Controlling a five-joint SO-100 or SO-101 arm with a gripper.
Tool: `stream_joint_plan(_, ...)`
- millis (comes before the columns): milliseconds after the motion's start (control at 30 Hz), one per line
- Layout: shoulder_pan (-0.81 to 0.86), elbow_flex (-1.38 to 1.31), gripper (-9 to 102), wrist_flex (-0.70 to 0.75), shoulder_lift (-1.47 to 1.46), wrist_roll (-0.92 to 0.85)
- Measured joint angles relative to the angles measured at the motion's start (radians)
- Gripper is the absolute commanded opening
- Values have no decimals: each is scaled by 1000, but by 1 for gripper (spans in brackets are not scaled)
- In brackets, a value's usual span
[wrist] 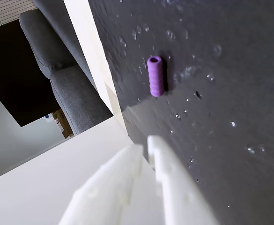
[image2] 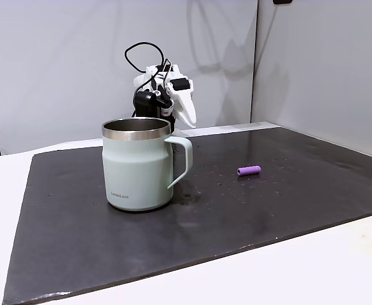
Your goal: Grasp a pengrip and put it in the cup.
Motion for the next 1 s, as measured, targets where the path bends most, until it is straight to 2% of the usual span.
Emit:
stream_joint_plan(600, -29, -8, 0, 18, 0, -44)
stream_joint_plan(800, -103, -129, 0, 172, -32, -81)
stream_joint_plan(1000, -173, -488, 0, 314, -357, -49)
